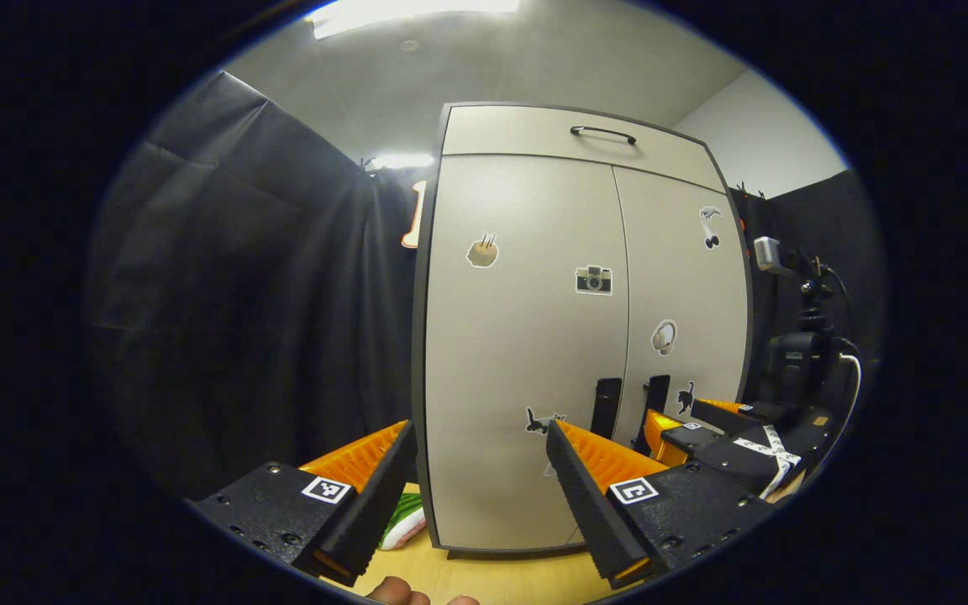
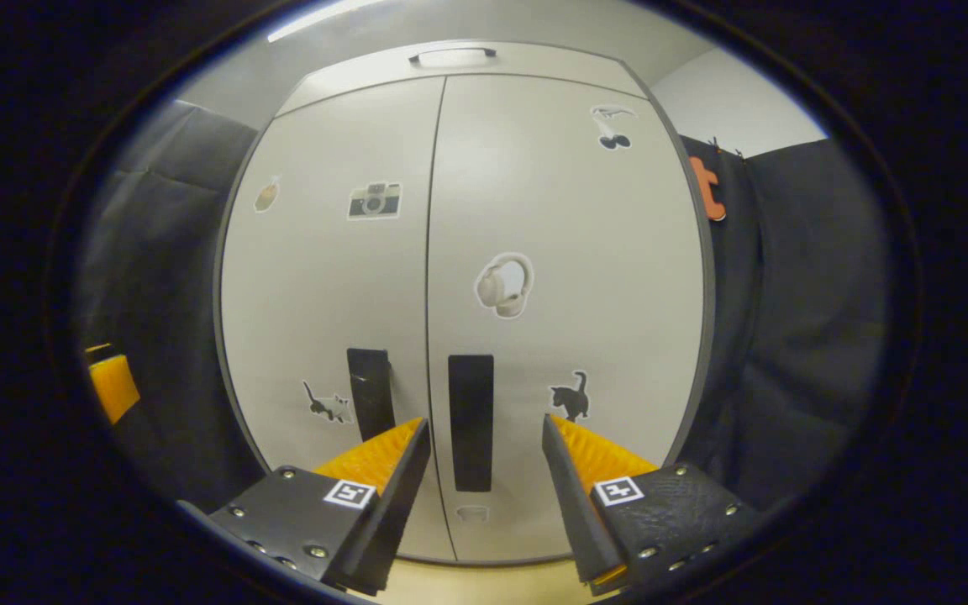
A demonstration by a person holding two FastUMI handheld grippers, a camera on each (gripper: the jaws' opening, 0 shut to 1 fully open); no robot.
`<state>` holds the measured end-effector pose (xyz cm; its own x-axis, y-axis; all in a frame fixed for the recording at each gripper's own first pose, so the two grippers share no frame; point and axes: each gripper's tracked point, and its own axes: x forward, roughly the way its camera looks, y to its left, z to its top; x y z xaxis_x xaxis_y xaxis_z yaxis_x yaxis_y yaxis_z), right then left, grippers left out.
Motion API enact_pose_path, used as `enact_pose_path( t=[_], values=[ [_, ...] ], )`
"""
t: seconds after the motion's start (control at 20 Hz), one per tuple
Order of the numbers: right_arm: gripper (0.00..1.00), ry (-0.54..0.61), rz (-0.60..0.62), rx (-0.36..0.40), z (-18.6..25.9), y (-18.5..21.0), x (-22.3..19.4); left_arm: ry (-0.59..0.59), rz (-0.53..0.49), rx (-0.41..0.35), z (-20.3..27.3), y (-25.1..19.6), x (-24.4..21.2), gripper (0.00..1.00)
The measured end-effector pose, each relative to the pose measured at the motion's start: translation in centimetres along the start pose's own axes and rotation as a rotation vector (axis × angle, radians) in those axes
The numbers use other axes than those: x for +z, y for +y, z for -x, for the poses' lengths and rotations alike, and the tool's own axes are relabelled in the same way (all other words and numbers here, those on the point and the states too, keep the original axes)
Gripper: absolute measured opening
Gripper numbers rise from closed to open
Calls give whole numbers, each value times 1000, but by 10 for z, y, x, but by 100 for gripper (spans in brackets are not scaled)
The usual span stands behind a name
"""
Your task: Open the right door of the double-door shoe cabinet with the right hand, and open the left door with the left hand.
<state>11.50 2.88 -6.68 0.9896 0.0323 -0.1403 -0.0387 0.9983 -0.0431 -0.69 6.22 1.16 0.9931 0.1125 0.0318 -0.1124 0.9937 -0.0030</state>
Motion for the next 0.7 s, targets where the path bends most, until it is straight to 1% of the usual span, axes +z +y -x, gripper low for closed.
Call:
enact_pose_path(
  t=[0.05, 0.1, 0.15, 0.2, 0.3, 0.35, 0.4, 0.5, 0.55, 0.65, 0.7],
  values=[
    [80, 5, -1, 2, -6, 2, 0, 6, -2, 13, 0, 5, -3, 96],
    [76, 12, 0, 3, -12, 4, -5, 12, -4, 27, 0, 9, -5, 96],
    [65, 19, 1, 0, -18, 4, -7, 20, -7, 40, 1, 13, -8, 96],
    [70, 25, 0, -2, -24, 4, -9, 27, -9, 49, 2, 16, -9, 96],
    [61, 18, -3, -8, -31, 4, -10, 33, -2, 47, 4, 20, -11, 96],
    [52, 20, 2, -9, -33, 6, -12, 38, 5, 52, 2, 22, -14, 99],
    [51, 22, 2, -9, -36, 7, -13, 41, 11, 58, 1, 23, -15, 96],
    [51, 35, -3, 15, -41, 14, -17, 44, 12, 65, 1, 27, -15, 96],
    [51, 36, -7, -17, -45, 8, -21, 44, 10, 69, 3, 27, -15, 96],
    [27, 23, -6, -38, -38, 10, -15, 43, 8, 72, 3, 29, -14, 96],
    [31, 21, 12, -47, -42, 8, -17, 44, 8, 74, 4, 30, -14, 96]
  ],
)
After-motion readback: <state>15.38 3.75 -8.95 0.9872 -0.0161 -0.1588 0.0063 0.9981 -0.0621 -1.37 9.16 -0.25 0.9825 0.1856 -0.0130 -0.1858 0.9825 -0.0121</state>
